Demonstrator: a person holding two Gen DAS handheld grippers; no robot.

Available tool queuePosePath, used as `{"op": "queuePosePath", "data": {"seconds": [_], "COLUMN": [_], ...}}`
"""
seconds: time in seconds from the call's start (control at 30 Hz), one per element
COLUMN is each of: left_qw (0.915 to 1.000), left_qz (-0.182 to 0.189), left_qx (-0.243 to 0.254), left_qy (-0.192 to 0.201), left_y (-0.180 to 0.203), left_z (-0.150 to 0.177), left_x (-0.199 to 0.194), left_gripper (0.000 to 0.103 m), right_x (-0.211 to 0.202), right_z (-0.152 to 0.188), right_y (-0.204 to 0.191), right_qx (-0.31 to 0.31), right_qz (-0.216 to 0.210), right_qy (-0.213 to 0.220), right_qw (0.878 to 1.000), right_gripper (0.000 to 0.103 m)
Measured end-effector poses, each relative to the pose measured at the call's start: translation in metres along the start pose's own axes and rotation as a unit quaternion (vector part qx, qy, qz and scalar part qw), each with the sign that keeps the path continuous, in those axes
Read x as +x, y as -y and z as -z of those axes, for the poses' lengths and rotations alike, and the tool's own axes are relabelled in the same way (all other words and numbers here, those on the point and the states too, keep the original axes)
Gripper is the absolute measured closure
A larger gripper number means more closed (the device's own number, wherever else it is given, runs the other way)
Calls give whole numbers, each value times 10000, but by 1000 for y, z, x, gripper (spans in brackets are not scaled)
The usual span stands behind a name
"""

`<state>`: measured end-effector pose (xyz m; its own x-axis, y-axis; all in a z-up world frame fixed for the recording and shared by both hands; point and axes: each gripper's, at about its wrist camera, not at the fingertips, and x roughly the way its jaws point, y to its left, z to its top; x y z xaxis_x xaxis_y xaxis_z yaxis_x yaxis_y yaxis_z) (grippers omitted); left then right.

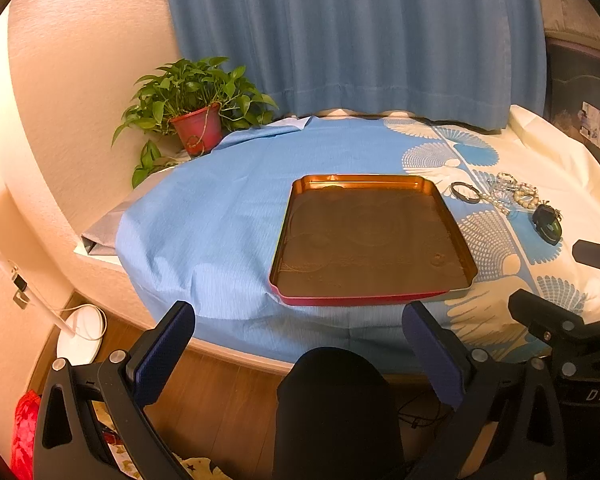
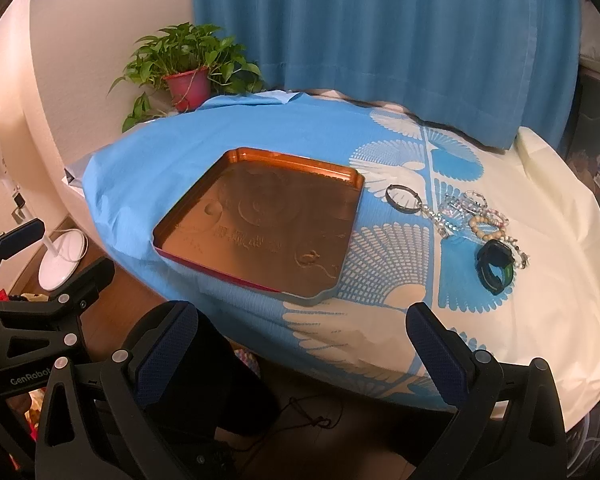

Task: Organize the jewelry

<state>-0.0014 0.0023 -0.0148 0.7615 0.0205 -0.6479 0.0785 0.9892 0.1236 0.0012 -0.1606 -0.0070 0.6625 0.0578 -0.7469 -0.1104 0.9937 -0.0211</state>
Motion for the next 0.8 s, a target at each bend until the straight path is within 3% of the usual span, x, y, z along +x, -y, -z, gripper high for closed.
{"op": "queuePosePath", "data": {"seconds": [0.2,0.43,0.57,0.8], "left_qw": [9999,9994,9982,9930], "left_qz": [-16,15,114,504], "left_qx": [86,267,487,945], "left_qy": [-65,-230,-323,-495], "left_y": [6,24,45,102], "left_z": [9,-2,-10,-36], "left_x": [2,14,24,51], "left_gripper": [1,1,1,1], "right_x": [2,11,19,45], "right_z": [9,10,15,31], "right_y": [-1,17,45,136], "right_qx": [49,255,566,1530], "right_qz": [-35,-82,38,630], "right_qy": [-35,-129,-174,-282], "right_qw": [10000,9996,9982,9858], "right_gripper": [0,0,0,0]}}
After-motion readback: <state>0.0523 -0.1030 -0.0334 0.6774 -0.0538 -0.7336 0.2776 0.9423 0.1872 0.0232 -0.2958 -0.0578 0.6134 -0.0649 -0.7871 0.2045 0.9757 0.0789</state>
